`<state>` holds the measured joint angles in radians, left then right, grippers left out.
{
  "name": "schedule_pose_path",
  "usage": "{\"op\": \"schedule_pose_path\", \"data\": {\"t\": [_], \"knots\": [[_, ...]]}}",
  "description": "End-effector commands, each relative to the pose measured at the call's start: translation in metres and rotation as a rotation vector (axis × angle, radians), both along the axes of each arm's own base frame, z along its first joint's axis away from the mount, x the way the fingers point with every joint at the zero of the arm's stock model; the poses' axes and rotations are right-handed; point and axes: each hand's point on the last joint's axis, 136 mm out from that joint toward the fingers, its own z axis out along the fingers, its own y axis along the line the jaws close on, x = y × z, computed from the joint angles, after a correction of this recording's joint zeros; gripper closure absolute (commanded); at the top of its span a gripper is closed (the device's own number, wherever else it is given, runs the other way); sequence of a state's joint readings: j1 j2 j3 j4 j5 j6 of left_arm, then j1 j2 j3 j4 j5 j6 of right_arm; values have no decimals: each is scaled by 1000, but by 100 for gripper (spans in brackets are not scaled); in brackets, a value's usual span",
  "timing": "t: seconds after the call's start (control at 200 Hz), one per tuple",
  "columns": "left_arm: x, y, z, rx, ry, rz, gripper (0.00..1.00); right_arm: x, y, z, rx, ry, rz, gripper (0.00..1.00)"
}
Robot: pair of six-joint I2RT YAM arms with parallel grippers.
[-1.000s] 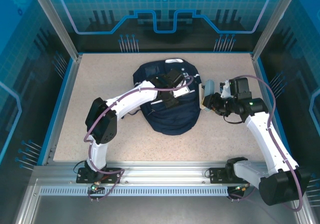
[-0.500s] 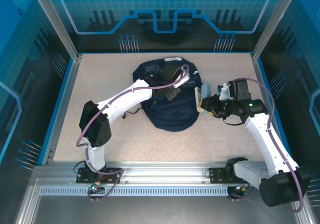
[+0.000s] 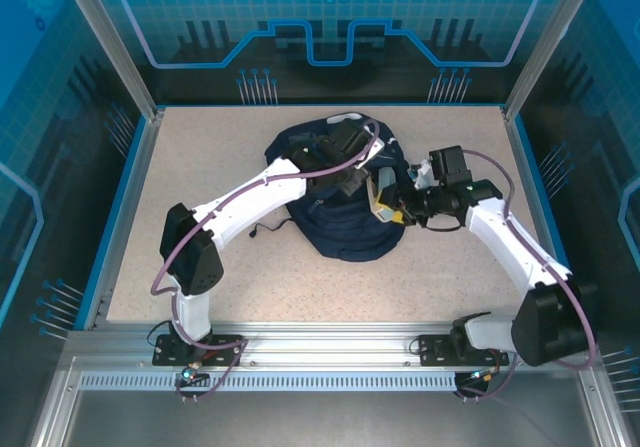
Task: Pack the student bag
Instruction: Place the loose stationery in the student bag.
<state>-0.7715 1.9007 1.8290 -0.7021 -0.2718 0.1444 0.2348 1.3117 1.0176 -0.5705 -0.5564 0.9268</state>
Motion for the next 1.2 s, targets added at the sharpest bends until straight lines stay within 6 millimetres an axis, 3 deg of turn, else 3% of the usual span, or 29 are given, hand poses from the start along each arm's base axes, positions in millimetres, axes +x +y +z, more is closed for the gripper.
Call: {"op": "schedule_pose_path", "data": {"t": [0.0,0.165,0.27,0.44,0.54,0.65,0.825,0.965,1.196], "knots": [[-1,-20,88,-236,-126,-4,98,41,14,32,67,-119,-56,74],[0,-21,86,-248,-94,14,98,75,24,28,65,-120,-105,72],[3,-19,82,-249,-81,39,99,87,31,24,79,-106,-103,62],[10,-12,79,-264,-63,80,98,78,26,17,29,-75,-91,37],[12,-9,80,-275,-58,88,98,63,15,16,-7,-62,-86,31],[12,-9,79,-281,-50,89,98,47,9,12,-26,-49,-70,34],[11,-11,75,-283,-32,78,98,36,9,5,-60,-33,-42,52],[9,-13,73,-292,-15,69,98,42,20,0,-37,-22,-12,64],[7,-12,70,-292,0,70,98,60,44,-10,-48,-35,26,71]]}}
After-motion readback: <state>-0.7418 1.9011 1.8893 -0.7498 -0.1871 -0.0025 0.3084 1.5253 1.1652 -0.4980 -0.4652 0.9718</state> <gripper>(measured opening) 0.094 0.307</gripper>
